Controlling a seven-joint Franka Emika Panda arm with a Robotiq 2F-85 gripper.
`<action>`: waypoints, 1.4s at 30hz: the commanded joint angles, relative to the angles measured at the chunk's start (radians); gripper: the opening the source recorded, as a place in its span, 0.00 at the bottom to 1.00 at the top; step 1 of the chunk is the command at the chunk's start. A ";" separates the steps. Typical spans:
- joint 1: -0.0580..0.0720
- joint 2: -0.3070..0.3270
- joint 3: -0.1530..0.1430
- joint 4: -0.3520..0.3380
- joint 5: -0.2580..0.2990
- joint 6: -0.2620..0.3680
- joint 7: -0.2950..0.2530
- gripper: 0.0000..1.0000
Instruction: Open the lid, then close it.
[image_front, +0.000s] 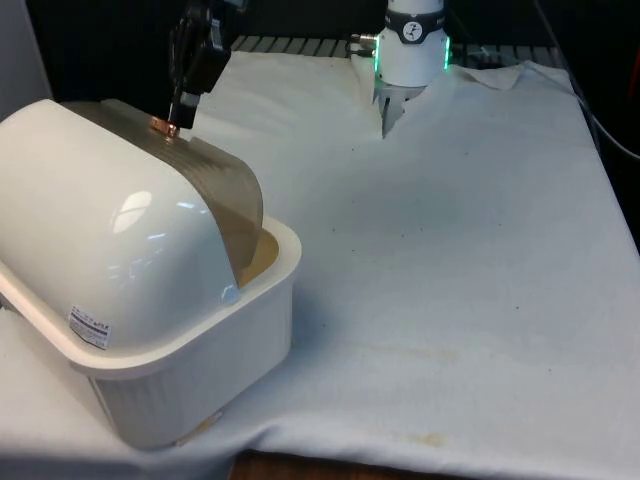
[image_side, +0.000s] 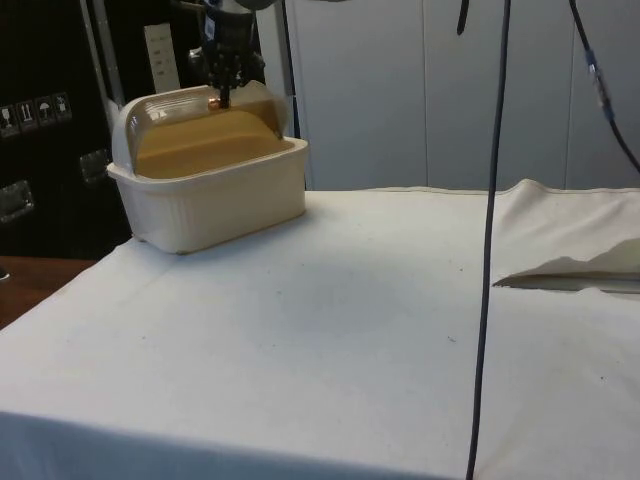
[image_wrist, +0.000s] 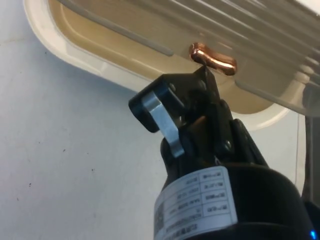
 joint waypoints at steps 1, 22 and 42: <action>0.008 0.002 -0.013 0.004 -0.011 -0.001 0.022 0.00; -0.001 0.047 -0.003 0.048 0.000 0.024 0.113 0.00; -0.001 0.071 -0.009 0.109 0.004 0.031 0.217 0.00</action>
